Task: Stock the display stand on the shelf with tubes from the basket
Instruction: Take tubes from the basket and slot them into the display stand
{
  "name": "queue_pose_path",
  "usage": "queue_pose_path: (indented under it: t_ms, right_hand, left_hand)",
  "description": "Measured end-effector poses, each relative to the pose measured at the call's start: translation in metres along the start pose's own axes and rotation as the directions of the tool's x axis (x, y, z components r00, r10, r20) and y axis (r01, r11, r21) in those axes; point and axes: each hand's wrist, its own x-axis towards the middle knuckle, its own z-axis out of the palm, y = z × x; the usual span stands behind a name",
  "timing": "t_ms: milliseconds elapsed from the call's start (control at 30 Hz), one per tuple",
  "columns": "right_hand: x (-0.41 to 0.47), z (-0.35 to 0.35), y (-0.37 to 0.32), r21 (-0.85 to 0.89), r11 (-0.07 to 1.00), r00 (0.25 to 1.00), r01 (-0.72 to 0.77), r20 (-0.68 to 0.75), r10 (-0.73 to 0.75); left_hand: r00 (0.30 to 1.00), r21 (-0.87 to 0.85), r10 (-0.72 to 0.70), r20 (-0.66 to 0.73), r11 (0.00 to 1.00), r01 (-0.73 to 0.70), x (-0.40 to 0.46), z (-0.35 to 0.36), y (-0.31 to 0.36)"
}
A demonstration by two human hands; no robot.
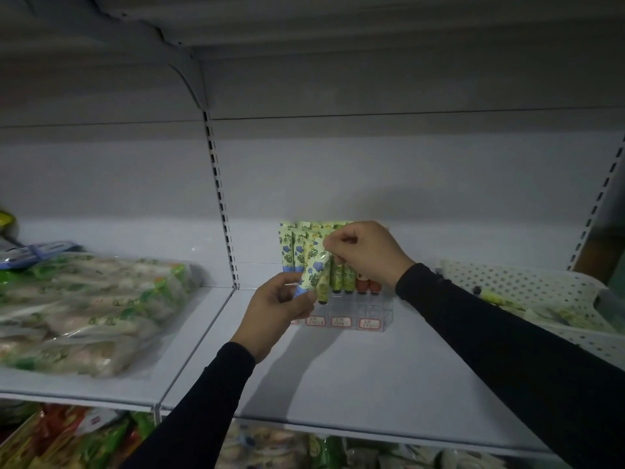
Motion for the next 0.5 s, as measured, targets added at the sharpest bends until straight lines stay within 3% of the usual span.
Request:
queue_pose_path:
  t_ms: [267,500]
  right_hand:
    - [0.009,0.009,-0.002,0.019,1.0,0.997,-0.023,0.074,0.021]
    - [0.014,0.015,-0.01,-0.012,1.0,0.999,-0.01,0.04,0.01]
  left_hand:
    - [0.999,0.058,0.028,-0.027,0.998,-0.027,0.0,-0.012,-0.004]
    - [1.0,0.09,0.027,-0.003,0.996,-0.027,-0.003,-0.02,-0.004]
